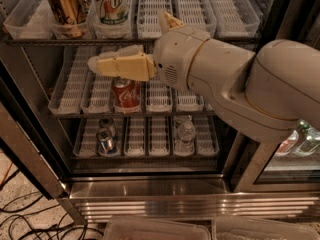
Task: Pick 7up can from top shelf of fridge
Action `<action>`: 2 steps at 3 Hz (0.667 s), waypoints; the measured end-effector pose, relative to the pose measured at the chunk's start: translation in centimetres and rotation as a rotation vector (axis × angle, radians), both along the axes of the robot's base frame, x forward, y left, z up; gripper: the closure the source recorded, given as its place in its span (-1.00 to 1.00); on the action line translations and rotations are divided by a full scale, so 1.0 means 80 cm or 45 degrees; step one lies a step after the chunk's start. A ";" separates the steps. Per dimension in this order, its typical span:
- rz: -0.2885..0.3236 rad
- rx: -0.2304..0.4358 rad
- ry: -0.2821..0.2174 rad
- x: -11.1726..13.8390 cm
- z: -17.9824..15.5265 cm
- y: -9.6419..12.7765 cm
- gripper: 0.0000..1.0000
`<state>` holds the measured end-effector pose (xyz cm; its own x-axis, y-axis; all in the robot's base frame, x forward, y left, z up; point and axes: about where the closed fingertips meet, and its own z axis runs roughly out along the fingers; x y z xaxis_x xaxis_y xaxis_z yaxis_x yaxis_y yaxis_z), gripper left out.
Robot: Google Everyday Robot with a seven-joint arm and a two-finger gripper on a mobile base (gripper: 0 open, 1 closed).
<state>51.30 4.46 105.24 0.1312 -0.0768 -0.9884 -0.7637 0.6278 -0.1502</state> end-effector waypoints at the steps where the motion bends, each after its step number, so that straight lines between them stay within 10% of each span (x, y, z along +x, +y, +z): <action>1: -0.037 -0.026 -0.061 -0.009 0.016 0.010 -1.00; 2: -0.076 -0.018 -0.043 -0.007 0.016 0.016 -1.00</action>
Offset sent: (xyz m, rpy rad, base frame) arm -0.0007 0.0134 0.0057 0.0086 -0.0002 -0.1041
